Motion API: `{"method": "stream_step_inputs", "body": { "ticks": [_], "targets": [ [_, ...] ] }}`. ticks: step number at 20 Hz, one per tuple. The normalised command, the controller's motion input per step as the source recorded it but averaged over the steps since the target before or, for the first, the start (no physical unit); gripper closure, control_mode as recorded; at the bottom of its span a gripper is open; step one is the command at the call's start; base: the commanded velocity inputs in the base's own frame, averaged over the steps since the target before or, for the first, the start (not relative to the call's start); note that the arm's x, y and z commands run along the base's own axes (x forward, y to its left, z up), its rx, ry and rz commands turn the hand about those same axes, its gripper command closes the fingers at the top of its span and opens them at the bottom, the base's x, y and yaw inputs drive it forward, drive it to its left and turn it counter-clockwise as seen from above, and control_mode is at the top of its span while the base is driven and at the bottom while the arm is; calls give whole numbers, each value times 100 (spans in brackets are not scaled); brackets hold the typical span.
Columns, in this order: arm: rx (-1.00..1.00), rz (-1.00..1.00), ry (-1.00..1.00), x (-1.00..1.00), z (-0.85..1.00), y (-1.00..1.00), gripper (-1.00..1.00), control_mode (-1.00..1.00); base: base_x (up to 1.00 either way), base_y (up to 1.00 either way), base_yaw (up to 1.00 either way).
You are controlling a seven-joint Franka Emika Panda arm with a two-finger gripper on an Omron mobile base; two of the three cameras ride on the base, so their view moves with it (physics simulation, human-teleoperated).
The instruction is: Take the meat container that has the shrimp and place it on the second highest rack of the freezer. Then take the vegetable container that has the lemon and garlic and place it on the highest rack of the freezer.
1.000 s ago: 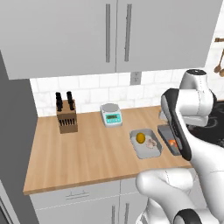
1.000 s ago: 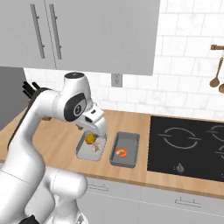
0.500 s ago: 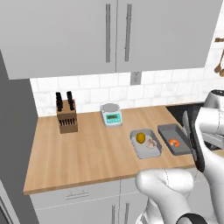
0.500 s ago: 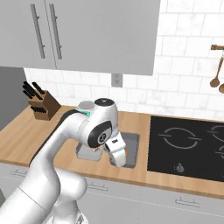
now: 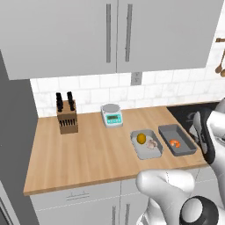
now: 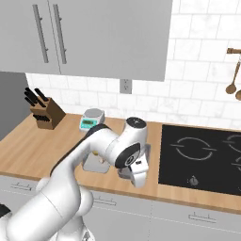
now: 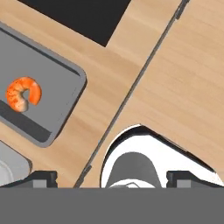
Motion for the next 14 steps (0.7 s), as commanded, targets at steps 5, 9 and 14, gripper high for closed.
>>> {"method": "stream_step_inputs", "body": {
  "ticks": [5, 9, 14],
  "targets": [
    [9, 0, 0, 47, -20, -2, -100, -100, 0, 0, 0],
    [9, 0, 0, 33, -33, 0, -100, -100, 0, 0, 0],
    [1, 0, 0, 27, -34, 0, -100, -100, 0, 0, 0]
  ]
}}
